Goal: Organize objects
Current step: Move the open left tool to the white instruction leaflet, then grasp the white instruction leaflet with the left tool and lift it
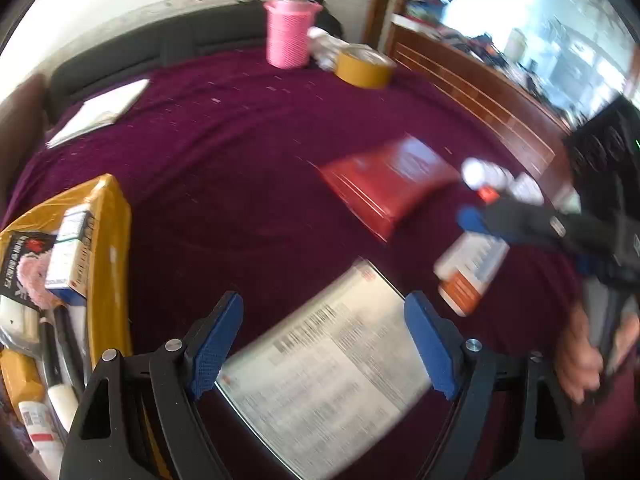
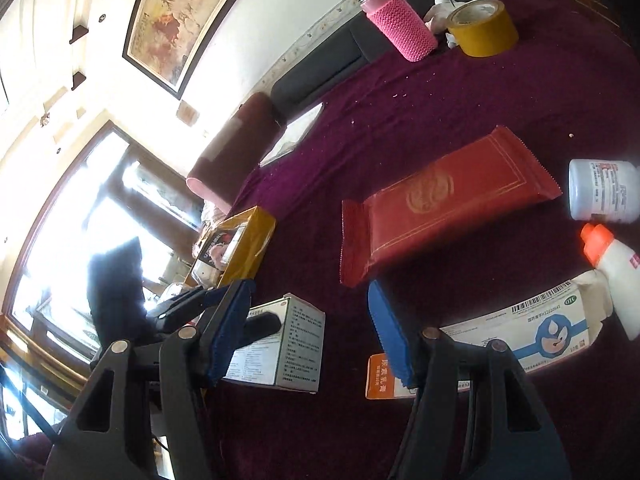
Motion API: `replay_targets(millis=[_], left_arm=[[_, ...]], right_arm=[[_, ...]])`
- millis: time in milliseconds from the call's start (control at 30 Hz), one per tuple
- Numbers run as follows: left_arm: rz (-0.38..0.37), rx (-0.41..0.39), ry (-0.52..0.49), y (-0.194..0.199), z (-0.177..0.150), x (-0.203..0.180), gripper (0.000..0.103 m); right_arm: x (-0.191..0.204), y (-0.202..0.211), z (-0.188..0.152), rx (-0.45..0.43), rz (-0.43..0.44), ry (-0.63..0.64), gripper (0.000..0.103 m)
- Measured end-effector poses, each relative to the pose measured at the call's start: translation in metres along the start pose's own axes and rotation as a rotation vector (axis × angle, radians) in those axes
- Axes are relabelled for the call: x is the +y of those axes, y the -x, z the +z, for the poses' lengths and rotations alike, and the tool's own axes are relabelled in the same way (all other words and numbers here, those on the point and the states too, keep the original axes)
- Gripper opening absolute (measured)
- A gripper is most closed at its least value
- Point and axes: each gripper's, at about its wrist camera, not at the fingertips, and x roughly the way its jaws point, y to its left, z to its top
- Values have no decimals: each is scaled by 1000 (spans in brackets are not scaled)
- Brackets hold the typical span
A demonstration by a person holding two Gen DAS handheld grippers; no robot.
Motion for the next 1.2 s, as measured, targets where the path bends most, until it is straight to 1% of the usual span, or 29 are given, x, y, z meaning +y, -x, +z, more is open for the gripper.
replay_targets(millis=[100,133,167,233,300,367,433,467,533,600,667,700,733,767,800,833,867,900,967,1067,1133,1200], left_arm=[[-52,-39,-106,20,-17,-24,78],[-64,-33,-158,22,-22,-33,78],[-61,-20,-202,22,-25,-39,78],[-8,-14,-302,19,-34,-54,82],[37,-12,-370,18,-40,-66,87],[97,-12,-418,15,-44,-75,87],[140,-45,-435,18,-43,-77,87],[140,-60,-430,21,-42,-75,87],[118,-65,-417,26,-36,-65,87],[108,-26,-450,19,-33,-56,90],[139,24,-519,6,-35,-54,90],[141,64,-538,-4,-35,-54,90],[138,117,-538,-16,-35,-51,92],[118,93,-504,-16,-33,-48,94],[104,94,-464,-18,-27,-45,91],[99,104,-415,-20,-23,-41,86],[99,102,-357,-21,-20,-37,75],[98,83,-311,-18,-18,-34,71],[81,44,-240,-9,-17,-29,66],[57,-30,-129,19,-22,-21,65],[47,-101,-75,46,-28,-17,65],[28,-188,-21,78,-38,-13,65]], right_arm=[[-1,-3,0,10,-3,-1,61],[0,-4,0,13,-4,1,61],[0,-4,-1,14,-6,3,61],[-2,-4,-1,14,-13,-2,61],[-5,-4,-1,10,-19,-13,61],[-7,-2,-1,4,-26,-20,61],[-8,-2,-1,1,-32,-20,61],[-8,-2,-1,2,-36,-19,61],[-9,-3,-2,5,-39,-22,61],[-10,-4,-2,8,-43,-30,61],[-11,-5,-2,9,-42,-35,61],[-11,-4,-2,8,-43,-35,61],[-11,-4,-2,6,-44,-32,61],[-11,-4,-2,4,-46,-30,61],[-10,-4,-2,3,-47,-27,61],[-10,-4,-2,2,-48,-24,61],[-9,-4,-2,0,-51,-18,61],[-9,-3,-2,-3,-56,-12,61],[-11,-4,-2,-5,-69,-13,61],[-15,-3,-1,-4,-71,-27,61],[-14,-2,0,-11,-78,-17,61],[-14,-2,0,-16,-94,-9,61]])
